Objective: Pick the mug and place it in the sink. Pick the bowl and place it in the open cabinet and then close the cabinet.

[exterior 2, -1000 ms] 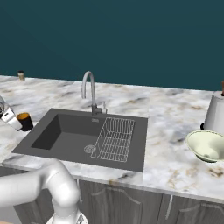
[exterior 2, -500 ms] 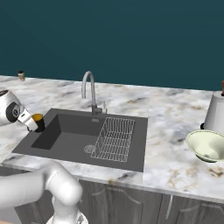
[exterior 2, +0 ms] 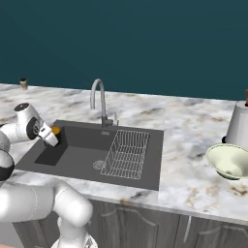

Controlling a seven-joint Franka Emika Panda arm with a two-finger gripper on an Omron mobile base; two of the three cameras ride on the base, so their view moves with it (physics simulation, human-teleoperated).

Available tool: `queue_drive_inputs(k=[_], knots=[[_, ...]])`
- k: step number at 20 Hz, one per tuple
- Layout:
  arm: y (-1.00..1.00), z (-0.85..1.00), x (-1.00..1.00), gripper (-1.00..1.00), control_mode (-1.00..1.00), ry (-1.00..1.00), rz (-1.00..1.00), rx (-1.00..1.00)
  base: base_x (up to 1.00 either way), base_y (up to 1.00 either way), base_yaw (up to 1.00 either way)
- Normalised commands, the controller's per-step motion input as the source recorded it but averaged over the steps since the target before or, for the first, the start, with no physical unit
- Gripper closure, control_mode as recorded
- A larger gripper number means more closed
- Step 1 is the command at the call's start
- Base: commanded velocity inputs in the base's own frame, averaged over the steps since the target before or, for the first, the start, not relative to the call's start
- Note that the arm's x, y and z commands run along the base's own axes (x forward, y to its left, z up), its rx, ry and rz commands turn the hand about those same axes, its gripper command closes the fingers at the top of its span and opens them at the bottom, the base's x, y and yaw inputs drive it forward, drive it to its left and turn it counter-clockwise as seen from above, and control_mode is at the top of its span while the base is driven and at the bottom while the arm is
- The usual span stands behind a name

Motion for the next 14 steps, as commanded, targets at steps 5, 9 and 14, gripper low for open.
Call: queue_drive_inputs(k=[5,9,14], knots=[[-0.20,-0.16,0.36,1.00,-1.00,0.00,0.00,0.00,0.00,0.00,0.00],[-0.13,-0.16,0.33,1.00,-1.00,0.00,0.00,0.01,0.00,0.00,0.00],[-0.04,-0.01,0.27,1.00,-1.00,0.08,-0.05,0.00,0.00,0.00,0.00]])
